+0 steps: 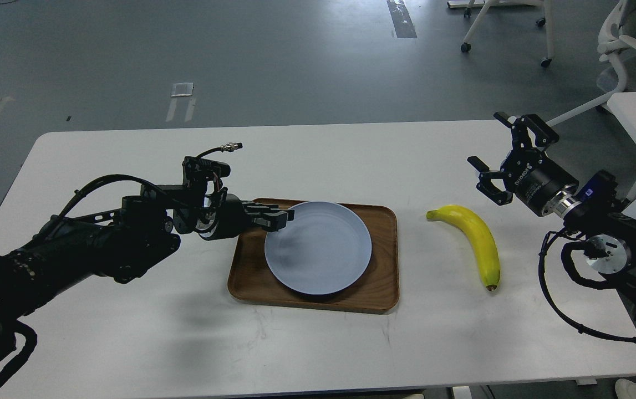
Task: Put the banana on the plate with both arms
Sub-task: 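Lower the plate onto the tray, open and raise the left gripper, then reach the right gripper down to the yellow banana and grasp it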
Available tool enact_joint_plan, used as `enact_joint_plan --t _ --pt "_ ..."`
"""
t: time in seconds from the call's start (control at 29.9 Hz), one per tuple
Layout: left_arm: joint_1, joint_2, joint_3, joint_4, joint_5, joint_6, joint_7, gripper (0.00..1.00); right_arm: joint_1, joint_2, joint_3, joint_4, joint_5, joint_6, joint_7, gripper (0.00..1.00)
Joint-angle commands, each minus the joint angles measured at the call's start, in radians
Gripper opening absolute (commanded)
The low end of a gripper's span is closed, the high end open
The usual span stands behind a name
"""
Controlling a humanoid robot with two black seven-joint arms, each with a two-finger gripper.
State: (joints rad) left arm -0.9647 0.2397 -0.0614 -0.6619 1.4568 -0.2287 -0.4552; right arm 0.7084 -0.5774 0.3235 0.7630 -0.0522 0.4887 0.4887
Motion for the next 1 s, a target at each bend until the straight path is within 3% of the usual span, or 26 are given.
enact_joint_plan --t 0.0,0.23,0.3,0.47,0.6,0.97 --pt "-0.04 0.026 -0.021 -0.021 -0.209 0.0 -0.019 0.97 0.014 -0.05 -0.003 0.013 -0.09 0.0 0.0 1.0" --pt "-0.066 0.136 -0.044 -0.088 -0.801 -0.011 -0.034 0.98 0.095 -0.196 -0.067 0.134 -0.475 0.0 0.0 0.99" --pt "-0.052 0.167 -0.127 -0.137 -0.938 -0.012 -0.034 0.98 0.175 -0.238 -0.157 0.159 -0.646 0.0 0.0 1.0" --pt "0.041 0.236 -0.319 -0.269 -1.0 -0.015 -0.034 0.98 0.333 -0.265 -0.361 0.164 -0.817 0.0 0.0 1.0" --pt "0.106 0.259 -0.402 -0.338 -0.998 -0.038 -0.034 0.98 0.48 -0.231 -0.573 0.148 -0.966 0.0 0.0 1.0" --pt "0.172 0.265 -0.443 -0.354 -0.99 -0.041 -0.034 0.98 0.53 -0.041 -0.799 -0.007 -1.057 0.0 0.0 0.99"
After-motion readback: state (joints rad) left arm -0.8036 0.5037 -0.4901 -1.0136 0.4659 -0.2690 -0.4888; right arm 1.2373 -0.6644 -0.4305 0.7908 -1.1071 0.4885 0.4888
